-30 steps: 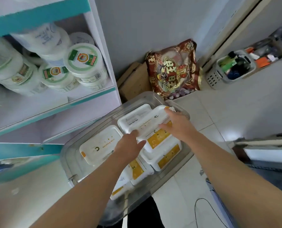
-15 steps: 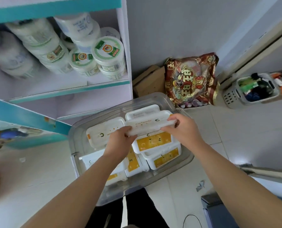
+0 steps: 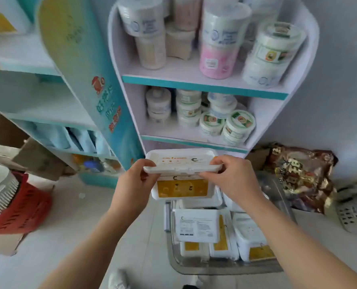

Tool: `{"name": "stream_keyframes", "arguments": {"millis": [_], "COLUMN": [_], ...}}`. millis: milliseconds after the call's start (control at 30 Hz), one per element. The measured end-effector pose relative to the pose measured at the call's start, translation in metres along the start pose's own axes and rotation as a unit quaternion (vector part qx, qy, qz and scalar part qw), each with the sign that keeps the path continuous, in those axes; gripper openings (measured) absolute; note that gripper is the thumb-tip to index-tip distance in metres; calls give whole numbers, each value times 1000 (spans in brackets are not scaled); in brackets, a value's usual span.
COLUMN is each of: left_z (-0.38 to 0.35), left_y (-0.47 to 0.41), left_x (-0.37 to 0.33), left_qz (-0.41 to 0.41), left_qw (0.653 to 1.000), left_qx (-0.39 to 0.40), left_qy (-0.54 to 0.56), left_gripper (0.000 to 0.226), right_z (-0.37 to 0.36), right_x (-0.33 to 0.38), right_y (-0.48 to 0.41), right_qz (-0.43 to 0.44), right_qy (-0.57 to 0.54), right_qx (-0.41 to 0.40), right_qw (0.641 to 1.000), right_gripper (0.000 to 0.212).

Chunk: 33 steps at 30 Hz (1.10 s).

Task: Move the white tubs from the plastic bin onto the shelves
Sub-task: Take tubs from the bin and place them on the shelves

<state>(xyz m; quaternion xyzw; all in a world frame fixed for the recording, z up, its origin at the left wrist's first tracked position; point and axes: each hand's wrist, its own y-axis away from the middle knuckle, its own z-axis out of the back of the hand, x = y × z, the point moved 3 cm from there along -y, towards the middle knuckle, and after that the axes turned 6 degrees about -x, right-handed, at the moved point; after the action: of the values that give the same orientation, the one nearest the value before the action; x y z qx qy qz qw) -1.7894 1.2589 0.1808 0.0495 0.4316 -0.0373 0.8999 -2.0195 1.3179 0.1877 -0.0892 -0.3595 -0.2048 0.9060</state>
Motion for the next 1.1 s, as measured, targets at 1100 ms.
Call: {"name": "stream_keyframes", "arguments": {"millis": [1100], "left_z": [432], "left_y": [-308], "left_x": [51], "left_qz": [-124], "left_qw": [972], "left_qx": [-200], "left_qy": [17], "left_gripper": [23], "right_z": [-148], "right_x": [498], "right_y": [-224], "right_qz": [251], "right_qy": [40], "right_qx": [-55], "right_qw": [966], "right_gripper": [23]}}
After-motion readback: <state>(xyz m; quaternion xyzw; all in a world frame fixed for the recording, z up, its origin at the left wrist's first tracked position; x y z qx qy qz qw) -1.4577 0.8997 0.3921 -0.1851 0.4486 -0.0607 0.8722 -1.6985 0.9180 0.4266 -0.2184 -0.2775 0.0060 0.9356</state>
